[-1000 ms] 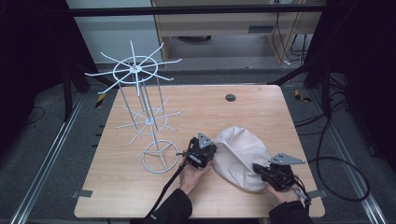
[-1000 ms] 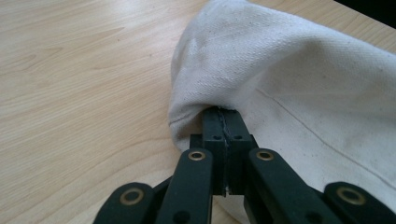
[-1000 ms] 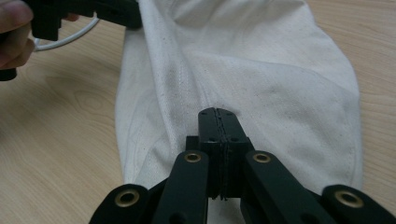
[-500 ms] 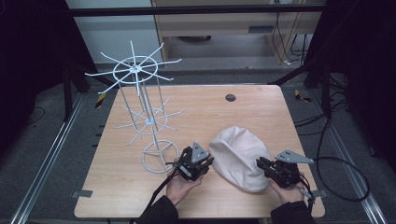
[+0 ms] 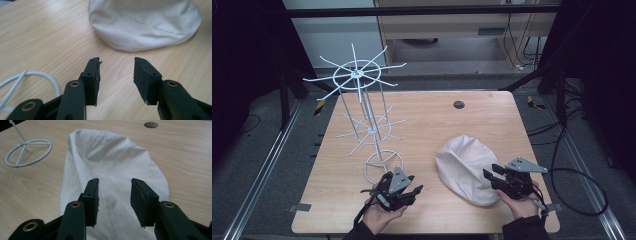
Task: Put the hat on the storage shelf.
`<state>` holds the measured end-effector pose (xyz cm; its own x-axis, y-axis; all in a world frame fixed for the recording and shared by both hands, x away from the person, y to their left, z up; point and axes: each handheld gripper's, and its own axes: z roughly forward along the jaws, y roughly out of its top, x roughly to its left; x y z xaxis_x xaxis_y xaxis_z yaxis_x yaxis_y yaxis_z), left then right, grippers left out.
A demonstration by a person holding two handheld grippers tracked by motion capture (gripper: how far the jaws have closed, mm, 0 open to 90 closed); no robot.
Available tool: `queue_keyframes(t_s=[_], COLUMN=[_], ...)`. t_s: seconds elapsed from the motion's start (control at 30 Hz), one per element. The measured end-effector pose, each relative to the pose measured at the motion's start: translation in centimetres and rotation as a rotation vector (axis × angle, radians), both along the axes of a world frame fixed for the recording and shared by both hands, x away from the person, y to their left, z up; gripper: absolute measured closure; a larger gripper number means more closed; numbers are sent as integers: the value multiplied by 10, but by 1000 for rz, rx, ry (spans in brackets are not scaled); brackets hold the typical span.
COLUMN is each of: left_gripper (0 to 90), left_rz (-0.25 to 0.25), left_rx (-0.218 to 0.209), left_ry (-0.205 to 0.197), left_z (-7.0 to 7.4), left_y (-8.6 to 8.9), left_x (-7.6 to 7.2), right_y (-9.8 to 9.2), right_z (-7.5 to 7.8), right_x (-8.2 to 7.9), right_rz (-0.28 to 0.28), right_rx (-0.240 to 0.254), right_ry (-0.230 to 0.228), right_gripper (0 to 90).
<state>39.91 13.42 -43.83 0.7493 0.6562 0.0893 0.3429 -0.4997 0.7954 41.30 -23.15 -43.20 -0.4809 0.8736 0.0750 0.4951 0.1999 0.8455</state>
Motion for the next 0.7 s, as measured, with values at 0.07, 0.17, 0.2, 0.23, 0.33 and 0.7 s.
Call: queue_keyframes(t_s=[0.07, 0.17, 0.2, 0.23, 0.33, 0.7], left_gripper=[522, 482, 474, 464, 435, 394], left_rz=[22, 54, 71, 89, 122, 263], left_rx=[0, -5, -14, -16, -21, -66], left_ry=[-2, -5, -7, -3, 4, -2], left_z=[-1, -1, -1, -2, -3, -5], left_y=[14, 32, 39, 47, 63, 121], left_x=[-2, -1, -1, 0, 2, 4], right_y=[3, 6, 8, 9, 14, 42], right_z=[4, 9, 10, 11, 15, 17], right_x=[0, 1, 1, 1, 3, 18], right_rz=[4, 18, 20, 25, 36, 111], right_rx=[-6, -13, -17, -25, -47, -131], right_ry=[-4, -6, -5, -4, 1, 53], right_gripper=[548, 531, 526, 518, 506, 489])
